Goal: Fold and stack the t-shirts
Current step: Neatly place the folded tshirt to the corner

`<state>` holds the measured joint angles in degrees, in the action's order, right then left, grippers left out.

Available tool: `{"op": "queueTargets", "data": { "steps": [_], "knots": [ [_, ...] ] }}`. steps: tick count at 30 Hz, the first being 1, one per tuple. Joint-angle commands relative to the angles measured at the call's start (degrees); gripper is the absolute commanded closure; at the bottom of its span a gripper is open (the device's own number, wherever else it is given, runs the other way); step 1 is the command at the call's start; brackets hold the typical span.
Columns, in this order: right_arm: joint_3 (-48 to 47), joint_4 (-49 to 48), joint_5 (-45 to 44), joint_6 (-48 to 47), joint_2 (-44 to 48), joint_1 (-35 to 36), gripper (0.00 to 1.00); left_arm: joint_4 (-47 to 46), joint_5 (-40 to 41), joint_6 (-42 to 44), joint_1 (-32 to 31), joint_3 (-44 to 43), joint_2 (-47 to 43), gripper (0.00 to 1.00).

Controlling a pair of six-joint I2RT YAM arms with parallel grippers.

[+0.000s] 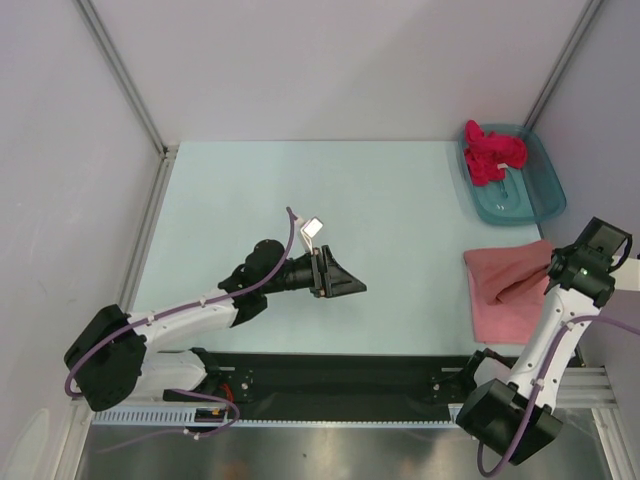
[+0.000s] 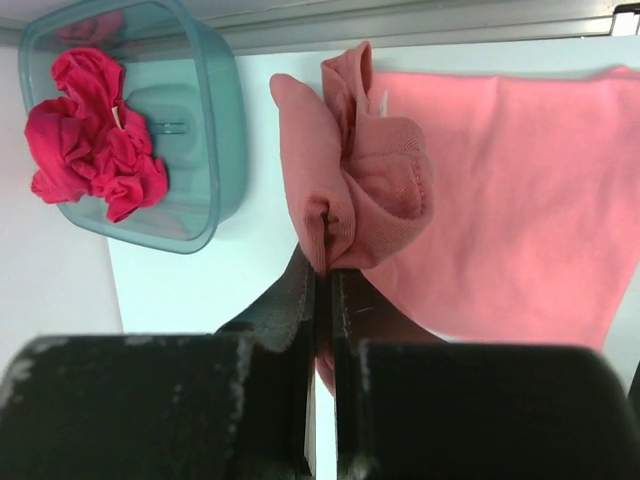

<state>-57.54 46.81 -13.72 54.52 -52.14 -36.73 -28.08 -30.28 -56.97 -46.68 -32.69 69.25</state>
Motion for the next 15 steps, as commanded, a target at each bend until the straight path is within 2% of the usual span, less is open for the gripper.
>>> {"op": "queueTargets", "data": {
  "steps": [1, 15],
  "knots": [
    [0.8, -1.3, 2.6, -2.7, 1.3, -1.5, 1.00, -3.0, -1.0, -0.7, 0.4, 0.2, -0.1, 0.28],
    [6.3, 0.0, 10.3, -11.3, 5.5, -10.7, 1.00, -4.3, -1.6, -1.6, 0.4, 2.5, -0.9, 0.28]
  ]
}}
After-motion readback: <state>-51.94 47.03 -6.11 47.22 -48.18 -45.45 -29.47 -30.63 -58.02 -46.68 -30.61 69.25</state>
